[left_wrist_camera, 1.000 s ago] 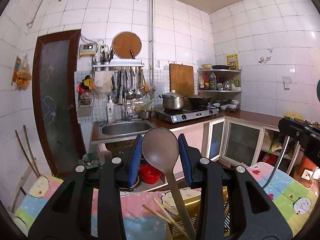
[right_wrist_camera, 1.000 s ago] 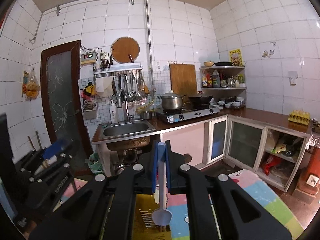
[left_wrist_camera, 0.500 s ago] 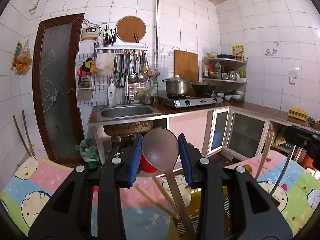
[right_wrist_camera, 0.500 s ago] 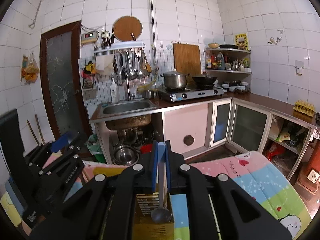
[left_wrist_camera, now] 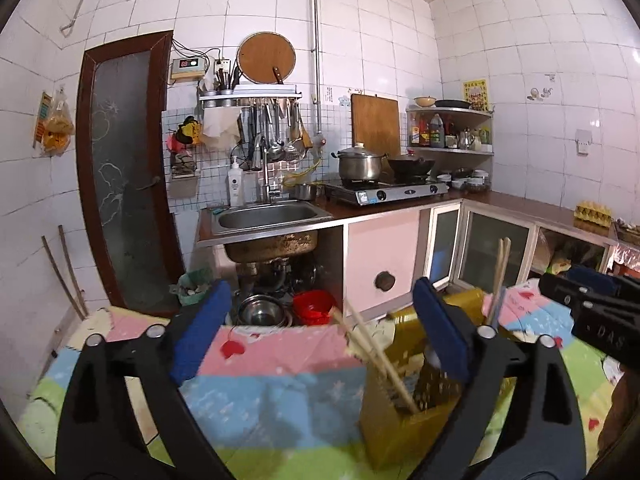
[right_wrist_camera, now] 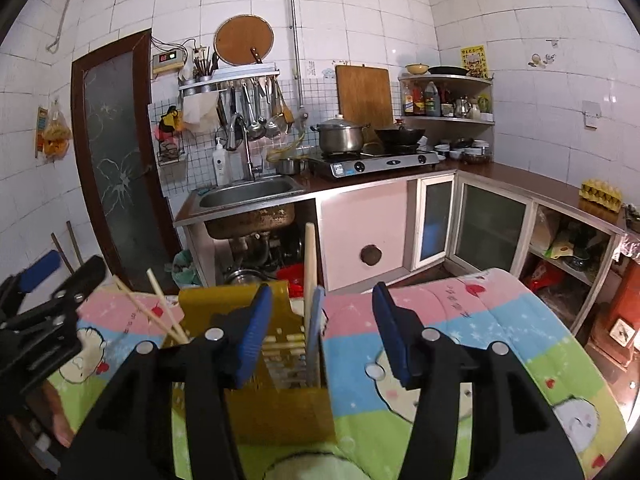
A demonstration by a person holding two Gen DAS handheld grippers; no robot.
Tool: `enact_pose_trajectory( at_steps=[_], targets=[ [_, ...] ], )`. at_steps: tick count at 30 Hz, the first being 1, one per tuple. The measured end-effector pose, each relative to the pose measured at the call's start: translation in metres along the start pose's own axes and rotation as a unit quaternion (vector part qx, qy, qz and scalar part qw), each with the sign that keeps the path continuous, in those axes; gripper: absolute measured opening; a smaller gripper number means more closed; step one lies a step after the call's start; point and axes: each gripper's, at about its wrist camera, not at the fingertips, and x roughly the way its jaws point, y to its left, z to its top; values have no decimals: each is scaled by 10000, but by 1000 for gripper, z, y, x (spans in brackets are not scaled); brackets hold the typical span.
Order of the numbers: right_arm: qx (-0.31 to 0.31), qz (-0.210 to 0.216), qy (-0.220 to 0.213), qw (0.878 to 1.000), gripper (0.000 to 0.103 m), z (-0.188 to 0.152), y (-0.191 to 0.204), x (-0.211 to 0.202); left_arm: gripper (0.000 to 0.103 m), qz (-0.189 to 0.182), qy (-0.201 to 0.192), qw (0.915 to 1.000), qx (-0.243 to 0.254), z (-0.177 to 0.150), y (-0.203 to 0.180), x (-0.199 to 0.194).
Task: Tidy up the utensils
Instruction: 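Open both tools and withdraw them from the holder, then close the right tool on a wooden chopstick on the quilt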
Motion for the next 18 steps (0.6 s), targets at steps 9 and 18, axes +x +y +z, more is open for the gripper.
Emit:
enact_pose_trajectory(
  at_steps=[9, 18],
  targets=[
    [-88, -181, 336, 9992, 59, -53, -4, -51, 98, 62, 293, 9995, 116, -33, 14, -66],
    [-135, -253, 945, 9951, 62, -113, 5, -57, 98, 130, 846, 9962, 160, -84, 21, -77]
  ],
)
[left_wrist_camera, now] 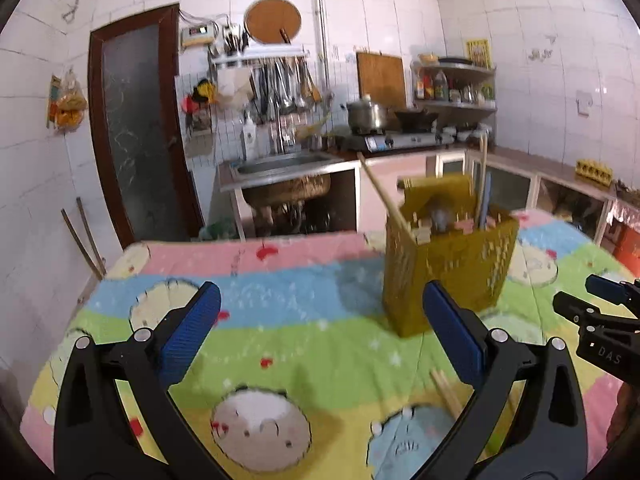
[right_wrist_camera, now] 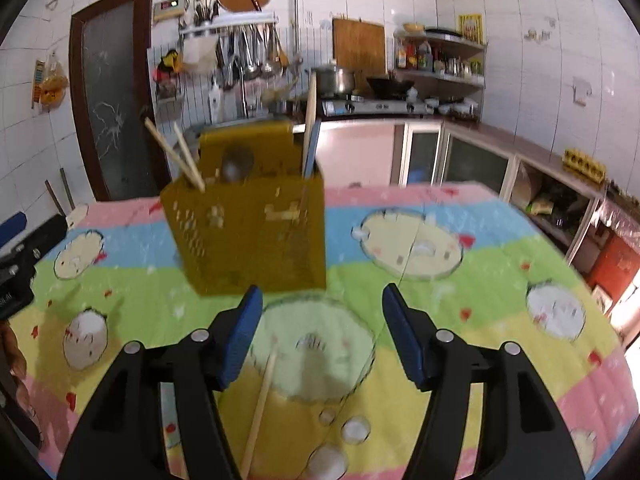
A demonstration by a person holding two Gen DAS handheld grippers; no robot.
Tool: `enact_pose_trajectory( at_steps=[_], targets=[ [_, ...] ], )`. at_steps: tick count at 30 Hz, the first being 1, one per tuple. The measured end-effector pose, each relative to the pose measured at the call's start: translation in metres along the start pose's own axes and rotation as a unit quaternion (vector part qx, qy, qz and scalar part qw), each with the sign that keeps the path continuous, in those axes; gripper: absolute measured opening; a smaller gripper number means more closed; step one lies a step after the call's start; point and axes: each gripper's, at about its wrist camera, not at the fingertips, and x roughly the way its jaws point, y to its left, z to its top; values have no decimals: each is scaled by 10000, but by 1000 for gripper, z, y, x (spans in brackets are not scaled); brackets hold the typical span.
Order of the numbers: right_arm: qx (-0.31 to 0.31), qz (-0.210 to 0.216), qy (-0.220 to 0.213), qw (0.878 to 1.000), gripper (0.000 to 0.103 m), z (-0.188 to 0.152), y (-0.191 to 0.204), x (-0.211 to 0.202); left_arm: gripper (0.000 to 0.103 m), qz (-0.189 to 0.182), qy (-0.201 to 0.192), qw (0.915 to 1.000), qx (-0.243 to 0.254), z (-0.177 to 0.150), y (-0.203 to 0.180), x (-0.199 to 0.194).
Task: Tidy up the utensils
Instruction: 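Close the right tool on a wooden chopstick on the quilt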
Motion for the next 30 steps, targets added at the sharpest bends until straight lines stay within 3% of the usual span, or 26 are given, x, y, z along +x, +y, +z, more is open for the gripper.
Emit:
enact_pose_trajectory(
  at_steps=[8, 15, 23, 30],
  targets=[
    [-149, -100, 520, 9985, 62, -40, 13, 24, 98, -96, 685, 9976, -91, -42, -2, 24],
    [-305, -232, 1150, 9926, 60, -55, 25, 48, 98, -207, 1190, 9926, -141, -65, -3, 45],
    [-242, -77, 1487, 9886, 32, -64, 35, 50, 98, -306, 1525, 9876, -199, -73, -5, 58],
    [-442, -64, 1436, 9886, 10, -65, 47, 51, 97, -400, 1815, 9824, -192, -77, -11, 61]
  ],
)
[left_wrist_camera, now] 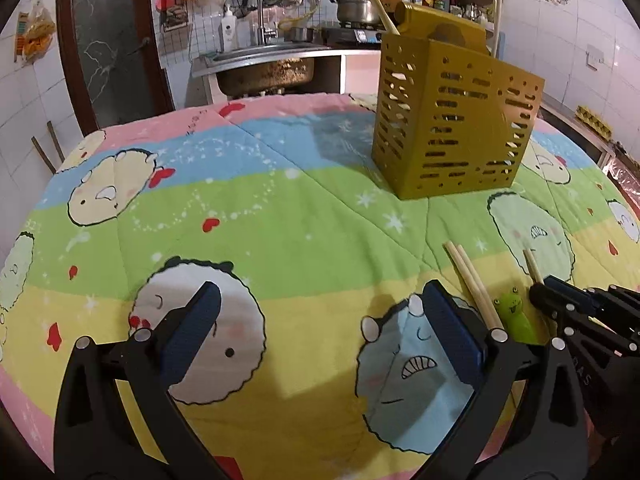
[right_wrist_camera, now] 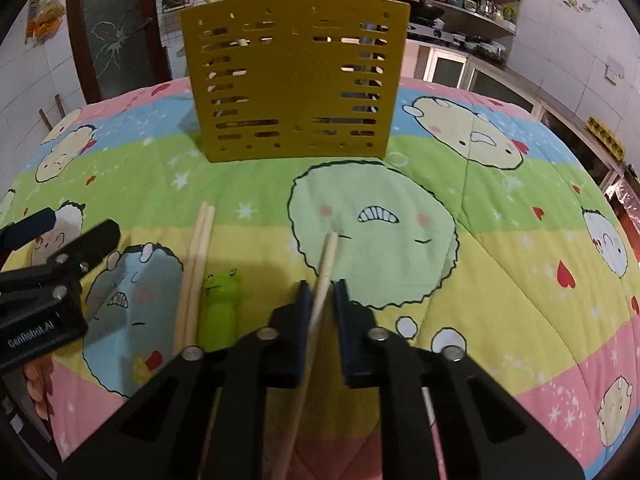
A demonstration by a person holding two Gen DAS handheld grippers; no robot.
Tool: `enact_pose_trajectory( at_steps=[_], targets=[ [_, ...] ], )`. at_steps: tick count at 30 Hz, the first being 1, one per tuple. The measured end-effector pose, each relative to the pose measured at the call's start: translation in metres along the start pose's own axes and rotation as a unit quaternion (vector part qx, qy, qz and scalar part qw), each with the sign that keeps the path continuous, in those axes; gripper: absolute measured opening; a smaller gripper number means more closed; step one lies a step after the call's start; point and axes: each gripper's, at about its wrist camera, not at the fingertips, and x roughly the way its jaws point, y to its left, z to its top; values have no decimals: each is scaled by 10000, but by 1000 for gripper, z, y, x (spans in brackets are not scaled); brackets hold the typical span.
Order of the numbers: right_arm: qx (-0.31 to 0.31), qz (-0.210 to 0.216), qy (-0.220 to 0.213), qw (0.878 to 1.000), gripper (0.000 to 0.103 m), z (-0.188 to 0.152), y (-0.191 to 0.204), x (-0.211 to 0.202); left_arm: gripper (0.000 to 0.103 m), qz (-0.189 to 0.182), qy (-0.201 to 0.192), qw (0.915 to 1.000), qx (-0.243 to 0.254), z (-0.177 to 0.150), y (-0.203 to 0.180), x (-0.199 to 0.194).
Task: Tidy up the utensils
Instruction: 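Close the right tool on a wooden chopstick on the quilt, then close the left tool on another wooden chopstick while the right tool holds its own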
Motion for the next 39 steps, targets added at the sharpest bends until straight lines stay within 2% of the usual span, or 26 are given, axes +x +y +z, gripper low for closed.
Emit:
enact_pose_trajectory(
  at_steps=[5, 13, 17, 20, 39],
  targets=[
    [87, 43, -4, 10000, 7, 3, -13, -2, 97, -35, 125, 9999, 51, -2, -12, -4],
    [246, 30, 23, 9997, 7, 7, -45, 0, 97, -183, 306, 9994, -41, -4, -34, -4],
    [435, 158, 0, 9989, 7, 4, -58, 2, 95, -228, 398, 9989, -18, -7, -45, -1],
    [422, 148, -60, 9990, 7, 2, -59, 2, 95, -154, 441, 9988, 115, -13, -52, 3],
    [592, 208, -134, 9979, 7, -1, -65, 0, 95, -149, 556, 9983, 5, -19, -56, 6]
  ],
)
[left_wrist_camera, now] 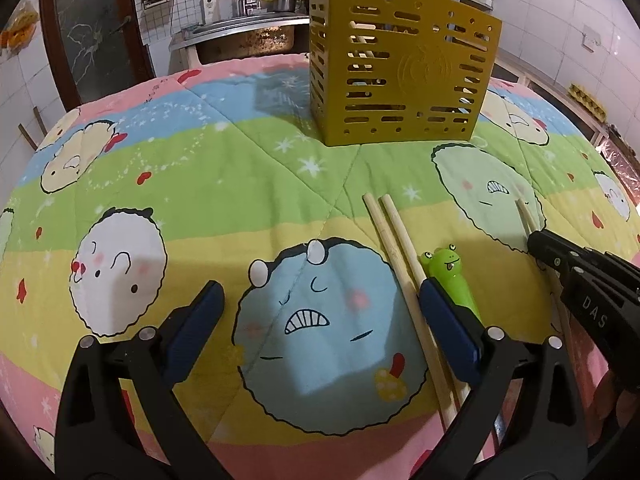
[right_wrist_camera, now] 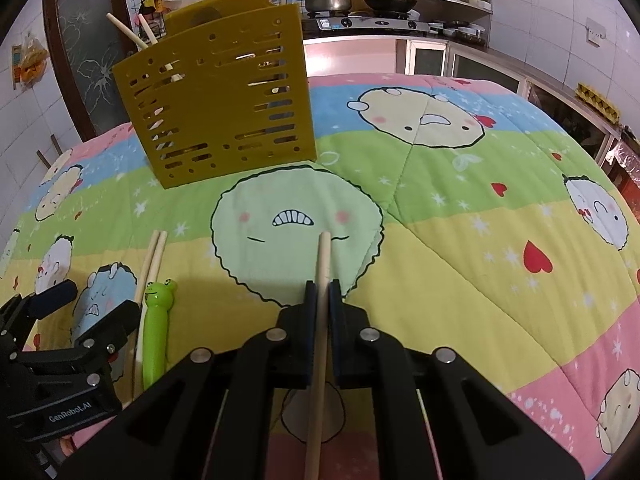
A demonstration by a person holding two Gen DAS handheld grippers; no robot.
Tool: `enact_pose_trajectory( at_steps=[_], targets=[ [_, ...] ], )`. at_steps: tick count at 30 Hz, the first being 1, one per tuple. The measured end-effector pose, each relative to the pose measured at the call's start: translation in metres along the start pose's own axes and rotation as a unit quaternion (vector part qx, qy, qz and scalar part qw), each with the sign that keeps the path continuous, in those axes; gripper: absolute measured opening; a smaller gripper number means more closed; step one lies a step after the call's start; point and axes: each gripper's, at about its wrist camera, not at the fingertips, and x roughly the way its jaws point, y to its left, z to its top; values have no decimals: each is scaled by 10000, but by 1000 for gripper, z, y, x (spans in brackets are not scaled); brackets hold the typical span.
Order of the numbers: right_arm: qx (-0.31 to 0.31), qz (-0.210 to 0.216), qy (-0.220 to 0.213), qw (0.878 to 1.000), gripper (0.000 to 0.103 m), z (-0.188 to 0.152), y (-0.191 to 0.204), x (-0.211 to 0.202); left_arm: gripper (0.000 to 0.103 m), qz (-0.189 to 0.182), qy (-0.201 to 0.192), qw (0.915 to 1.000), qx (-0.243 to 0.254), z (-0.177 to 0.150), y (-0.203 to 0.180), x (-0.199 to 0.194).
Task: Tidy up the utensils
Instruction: 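Close the left tool on another wooden chopstick while the right tool holds its own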
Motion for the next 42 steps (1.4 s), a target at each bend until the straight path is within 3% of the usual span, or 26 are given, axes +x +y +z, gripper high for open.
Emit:
enact_pose_trajectory(
  at_steps=[4, 20, 29, 31, 42],
  targets=[
    [-4, -82, 14, 10000, 7, -1, 1, -1, 78, -128, 83, 9999, -52, 3, -4, 2],
    [83, -150, 93, 9998, 7, -2, -7, 0, 44, -186, 181, 9996, -92, 30, -6, 21],
    [26, -217, 52, 9997, 7, 0, -5, 2, 19, -217, 113, 9997, -42, 35, -5, 22],
    [24, -226, 43, 9997, 7, 1, -5, 2, 9, -295, 83, 9995, -66, 35, -4, 21],
    [132, -118, -115, 9998, 6, 3, -8, -6, 7, -444, -73, 9989, -134, 34, 0, 11]
  ],
)
